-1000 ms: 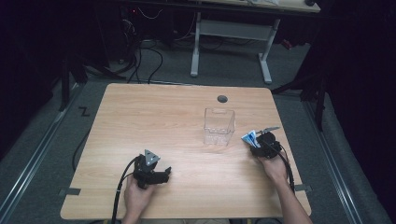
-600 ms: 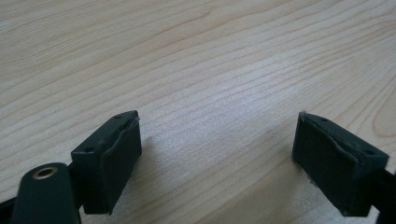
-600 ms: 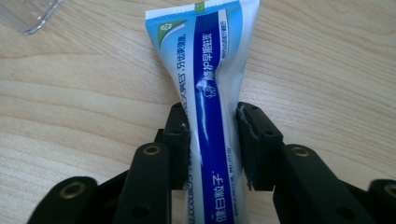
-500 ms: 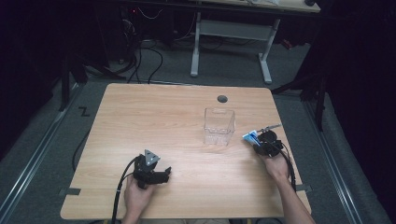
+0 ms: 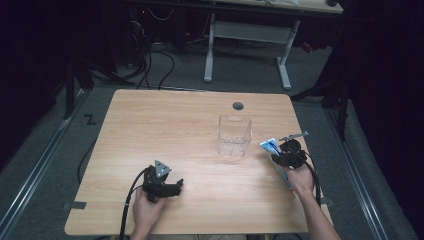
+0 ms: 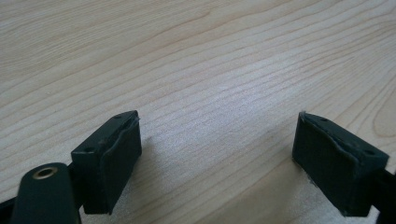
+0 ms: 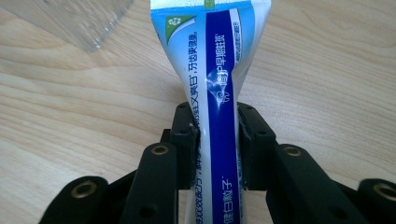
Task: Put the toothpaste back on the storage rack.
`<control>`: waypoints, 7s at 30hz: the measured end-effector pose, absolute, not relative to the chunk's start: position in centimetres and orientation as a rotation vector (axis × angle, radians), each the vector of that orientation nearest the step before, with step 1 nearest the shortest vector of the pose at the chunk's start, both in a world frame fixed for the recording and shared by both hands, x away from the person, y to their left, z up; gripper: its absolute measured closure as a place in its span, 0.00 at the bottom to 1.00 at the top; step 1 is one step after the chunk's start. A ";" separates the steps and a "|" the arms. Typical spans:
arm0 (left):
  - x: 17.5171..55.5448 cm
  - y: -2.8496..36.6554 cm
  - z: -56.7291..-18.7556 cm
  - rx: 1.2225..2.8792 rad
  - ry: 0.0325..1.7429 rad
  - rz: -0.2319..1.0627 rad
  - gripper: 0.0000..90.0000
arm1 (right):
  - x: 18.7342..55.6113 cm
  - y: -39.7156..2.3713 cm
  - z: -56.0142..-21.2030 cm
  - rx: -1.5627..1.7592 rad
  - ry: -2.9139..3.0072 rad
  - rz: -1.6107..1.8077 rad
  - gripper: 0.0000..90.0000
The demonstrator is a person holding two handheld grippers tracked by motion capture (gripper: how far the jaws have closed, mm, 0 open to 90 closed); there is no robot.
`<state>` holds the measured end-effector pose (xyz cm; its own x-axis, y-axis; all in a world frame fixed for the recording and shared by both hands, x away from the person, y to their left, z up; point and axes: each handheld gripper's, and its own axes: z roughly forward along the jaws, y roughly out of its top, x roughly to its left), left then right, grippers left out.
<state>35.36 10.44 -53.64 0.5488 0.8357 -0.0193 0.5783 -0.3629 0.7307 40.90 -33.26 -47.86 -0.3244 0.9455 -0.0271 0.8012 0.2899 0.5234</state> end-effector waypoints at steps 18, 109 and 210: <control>35.4 10.4 -53.6 2.081 1.134 0.469 0.18 | 39.3 -32.9 -44.8 1.500 2.218 0.788 0.79; 35.4 10.4 -53.6 2.081 1.136 0.470 0.18 | 45.2 -24.2 -32.6 1.204 2.092 1.314 0.80; 35.4 10.5 -53.6 2.080 1.139 0.471 0.18 | 47.3 -24.6 -40.4 1.367 2.140 1.060 0.79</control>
